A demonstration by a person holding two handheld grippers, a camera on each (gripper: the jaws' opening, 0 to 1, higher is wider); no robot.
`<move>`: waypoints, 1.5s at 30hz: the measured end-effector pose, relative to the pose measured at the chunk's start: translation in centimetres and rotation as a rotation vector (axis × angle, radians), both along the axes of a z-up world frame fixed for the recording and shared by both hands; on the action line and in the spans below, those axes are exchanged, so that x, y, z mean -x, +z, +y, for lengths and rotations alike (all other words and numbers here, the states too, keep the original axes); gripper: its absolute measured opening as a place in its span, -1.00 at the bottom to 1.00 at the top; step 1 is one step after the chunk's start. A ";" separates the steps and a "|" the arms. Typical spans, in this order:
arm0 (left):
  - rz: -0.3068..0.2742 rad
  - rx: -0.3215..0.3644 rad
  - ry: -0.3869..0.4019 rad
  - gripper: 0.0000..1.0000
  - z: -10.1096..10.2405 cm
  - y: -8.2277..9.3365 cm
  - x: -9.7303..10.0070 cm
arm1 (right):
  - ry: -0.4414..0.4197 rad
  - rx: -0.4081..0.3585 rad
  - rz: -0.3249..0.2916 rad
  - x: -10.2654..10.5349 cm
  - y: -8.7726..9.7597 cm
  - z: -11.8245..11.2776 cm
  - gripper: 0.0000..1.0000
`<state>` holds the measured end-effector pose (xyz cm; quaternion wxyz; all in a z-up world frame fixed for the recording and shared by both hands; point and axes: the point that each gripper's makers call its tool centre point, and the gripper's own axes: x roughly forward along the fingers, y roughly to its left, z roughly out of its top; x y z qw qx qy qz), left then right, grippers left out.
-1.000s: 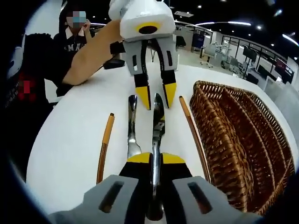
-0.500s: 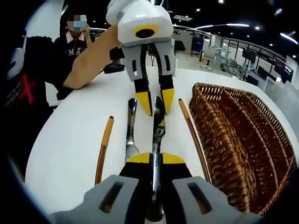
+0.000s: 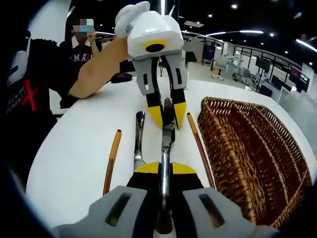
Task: Arrange the knives, forks, and spoons in their matching storage slots by inserting each utensil handle-first until every utensil is classified and aligned in the correct compartment
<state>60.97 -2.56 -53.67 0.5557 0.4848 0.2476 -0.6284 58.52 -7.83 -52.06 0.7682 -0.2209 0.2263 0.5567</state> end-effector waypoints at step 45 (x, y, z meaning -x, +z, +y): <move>0.025 0.039 -0.020 -0.75 -0.2 1.0 0.4 | 0.014 0.103 -0.113 -0.8 -1.9 0.4 -0.84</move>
